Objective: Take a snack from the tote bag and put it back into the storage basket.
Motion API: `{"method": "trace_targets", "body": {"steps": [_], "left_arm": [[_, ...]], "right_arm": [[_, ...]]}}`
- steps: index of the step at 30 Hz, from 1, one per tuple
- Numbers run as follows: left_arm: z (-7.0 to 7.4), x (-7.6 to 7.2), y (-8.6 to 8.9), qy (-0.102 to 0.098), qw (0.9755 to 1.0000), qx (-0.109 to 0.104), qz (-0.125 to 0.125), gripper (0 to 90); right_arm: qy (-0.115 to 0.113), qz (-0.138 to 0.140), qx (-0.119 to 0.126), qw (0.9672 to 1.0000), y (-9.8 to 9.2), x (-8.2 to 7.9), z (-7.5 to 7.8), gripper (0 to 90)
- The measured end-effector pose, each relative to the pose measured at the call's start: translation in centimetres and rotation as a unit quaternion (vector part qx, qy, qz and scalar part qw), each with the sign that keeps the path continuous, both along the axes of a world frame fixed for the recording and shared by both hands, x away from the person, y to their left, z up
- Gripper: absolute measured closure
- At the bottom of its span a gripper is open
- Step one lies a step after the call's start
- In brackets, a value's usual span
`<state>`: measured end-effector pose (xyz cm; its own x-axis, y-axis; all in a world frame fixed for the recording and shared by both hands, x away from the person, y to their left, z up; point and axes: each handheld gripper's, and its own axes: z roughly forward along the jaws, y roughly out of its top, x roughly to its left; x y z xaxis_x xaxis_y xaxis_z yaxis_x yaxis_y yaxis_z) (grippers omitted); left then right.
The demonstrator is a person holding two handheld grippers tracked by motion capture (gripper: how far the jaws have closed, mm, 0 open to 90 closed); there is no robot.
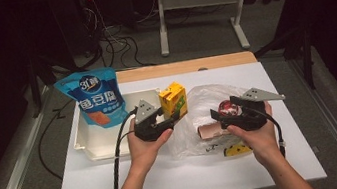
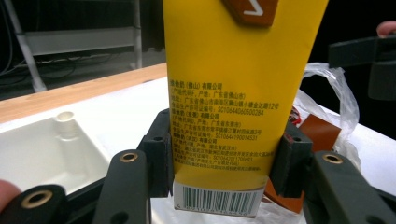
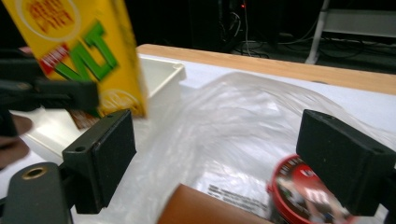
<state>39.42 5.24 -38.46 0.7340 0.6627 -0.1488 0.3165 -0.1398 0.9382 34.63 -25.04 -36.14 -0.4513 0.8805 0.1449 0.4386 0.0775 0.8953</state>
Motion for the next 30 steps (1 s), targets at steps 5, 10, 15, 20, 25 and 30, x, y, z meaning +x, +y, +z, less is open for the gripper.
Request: {"method": "trace_targets", "body": {"steps": [5,10,15,20,25,30], "left_arm": [[0.1,0.2,1.1,-0.001,0.9999,-0.005,0.011,51.7],[0.1,0.5,2.2,0.000,0.9997,-0.005,0.022,51.7],[0.1,0.8,3.0,0.002,0.9994,-0.008,0.032,51.7],[-0.3,1.4,4.2,0.007,0.9986,-0.012,0.050,51.7],[-0.9,2.0,5.0,0.008,0.9981,-0.010,0.060,51.7],[-1.9,2.7,5.4,0.016,0.9970,-0.010,0.076,51.6]], "right_arm": [[0.005,-0.016,-0.009,0.9998,-1.6,-0.4,-0.8,12.6],[0.013,-0.028,-0.008,0.9995,-3.2,-1.0,-1.8,12.7],[0.018,-0.040,-0.004,0.9990,-4.1,-1.5,-2.4,13.1],[0.020,-0.041,-0.007,0.9990,-5.0,-2.3,-3.5,13.0],[0.025,-0.045,-0.013,0.9986,-5.5,-2.9,-4.1,13.2],[0.029,-0.050,-0.009,0.9983,-6.0,-3.2,-4.7,13.8]]}}
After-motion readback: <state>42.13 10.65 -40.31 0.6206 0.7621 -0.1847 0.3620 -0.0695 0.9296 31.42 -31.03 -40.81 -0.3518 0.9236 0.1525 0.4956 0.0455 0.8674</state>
